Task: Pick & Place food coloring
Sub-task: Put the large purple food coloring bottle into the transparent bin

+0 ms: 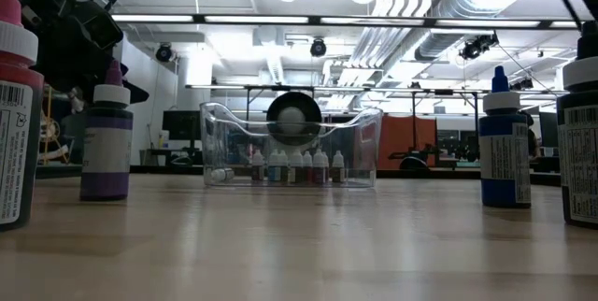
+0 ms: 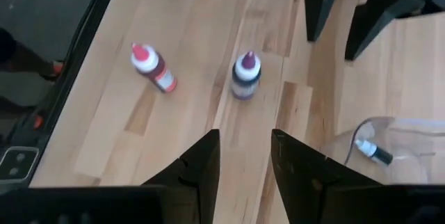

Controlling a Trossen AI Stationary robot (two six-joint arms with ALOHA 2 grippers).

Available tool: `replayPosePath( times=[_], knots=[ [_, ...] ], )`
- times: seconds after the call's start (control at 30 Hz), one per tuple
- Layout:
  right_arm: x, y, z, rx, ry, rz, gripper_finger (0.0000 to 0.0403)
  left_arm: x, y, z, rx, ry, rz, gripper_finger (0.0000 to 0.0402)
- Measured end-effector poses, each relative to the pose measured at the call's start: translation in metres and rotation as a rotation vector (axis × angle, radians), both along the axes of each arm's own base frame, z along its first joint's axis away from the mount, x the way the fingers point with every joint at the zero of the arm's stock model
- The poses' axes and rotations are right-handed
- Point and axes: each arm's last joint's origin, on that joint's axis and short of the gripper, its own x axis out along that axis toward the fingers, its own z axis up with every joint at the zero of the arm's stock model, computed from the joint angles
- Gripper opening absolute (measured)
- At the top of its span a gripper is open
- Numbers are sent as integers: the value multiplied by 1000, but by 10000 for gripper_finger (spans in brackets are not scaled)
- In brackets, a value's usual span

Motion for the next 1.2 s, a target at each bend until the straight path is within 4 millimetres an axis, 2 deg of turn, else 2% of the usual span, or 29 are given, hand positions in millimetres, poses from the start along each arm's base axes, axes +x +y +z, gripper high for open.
replayPosePath(
  times=[0.13, 0.43, 0.63, 1.0, 1.2],
  knots=[
    [18, 2, -5, 5, -33, 0, 119, 0, 0, 0, 0, 0, 0, 234],
    [49, 13, -49, 38, -69, 21, 119, 0, 0, 0, 0, 0, 0, 234],
    [58, 17, -70, 19, -54, 25, 123, 0, 0, 0, 0, 0, 0, 234],
    [64, 16, -84, 13, -38, -43, 208, 0, 0, 0, 0, 0, 0, 234],
    [67, 16, -87, 3, -51, -61, 231, 0, 0, 0, 0, 0, 0, 234]
  ],
)
